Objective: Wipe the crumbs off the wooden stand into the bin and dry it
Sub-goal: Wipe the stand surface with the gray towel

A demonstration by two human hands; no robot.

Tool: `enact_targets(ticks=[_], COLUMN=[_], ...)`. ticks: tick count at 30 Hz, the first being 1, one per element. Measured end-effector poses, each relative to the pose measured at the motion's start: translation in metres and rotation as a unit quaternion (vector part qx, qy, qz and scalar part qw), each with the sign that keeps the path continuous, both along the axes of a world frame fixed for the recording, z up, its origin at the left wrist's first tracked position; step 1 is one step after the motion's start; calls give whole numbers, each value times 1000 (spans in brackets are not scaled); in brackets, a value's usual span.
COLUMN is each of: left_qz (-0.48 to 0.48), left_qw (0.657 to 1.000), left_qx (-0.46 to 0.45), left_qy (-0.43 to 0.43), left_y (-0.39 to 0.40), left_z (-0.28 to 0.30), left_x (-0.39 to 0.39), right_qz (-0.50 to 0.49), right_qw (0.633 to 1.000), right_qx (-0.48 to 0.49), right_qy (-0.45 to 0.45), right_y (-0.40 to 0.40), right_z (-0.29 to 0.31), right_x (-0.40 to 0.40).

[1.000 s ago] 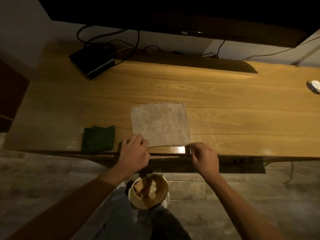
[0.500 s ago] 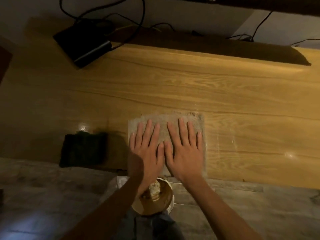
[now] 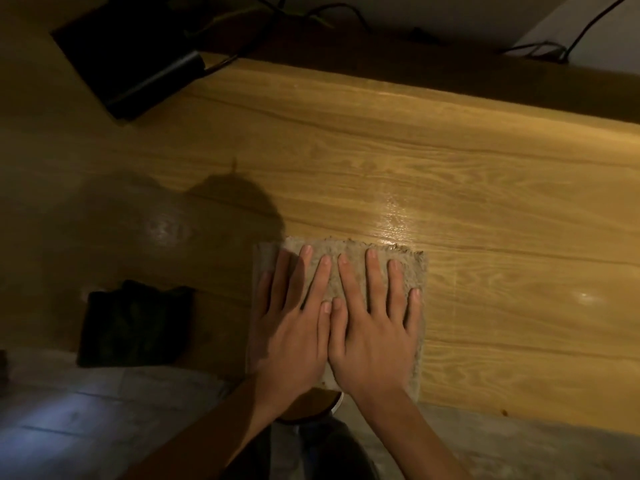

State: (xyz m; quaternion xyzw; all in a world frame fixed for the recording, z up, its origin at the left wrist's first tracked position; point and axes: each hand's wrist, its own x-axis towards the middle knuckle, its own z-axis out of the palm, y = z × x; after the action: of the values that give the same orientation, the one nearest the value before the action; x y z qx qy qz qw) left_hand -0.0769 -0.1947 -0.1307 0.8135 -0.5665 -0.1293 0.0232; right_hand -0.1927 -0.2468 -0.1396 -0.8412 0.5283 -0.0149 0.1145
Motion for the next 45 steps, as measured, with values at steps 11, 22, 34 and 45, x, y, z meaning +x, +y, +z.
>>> enact_targets(ticks=[11,22,34,45], left_qz=[-40,-31,-12,-45], left_qw=[998,995,996,996], left_qx=[-44,-80,-82,-80], left_qy=[-27,-42,-24,7], left_y=[-119,-280,-251,-90], left_z=[-17,-13,-8,-8], left_x=[56,121,106,-8], right_qz=[-37,-72,-69,-23], right_qw=[999,996,997,1000], right_qx=[0,-43,-23,3], right_qy=[-2,21,0,-1], right_y=[-113,-275,-245,-89], right_z=[-3,-5,-1,7], right_x=[57,126,110,-26])
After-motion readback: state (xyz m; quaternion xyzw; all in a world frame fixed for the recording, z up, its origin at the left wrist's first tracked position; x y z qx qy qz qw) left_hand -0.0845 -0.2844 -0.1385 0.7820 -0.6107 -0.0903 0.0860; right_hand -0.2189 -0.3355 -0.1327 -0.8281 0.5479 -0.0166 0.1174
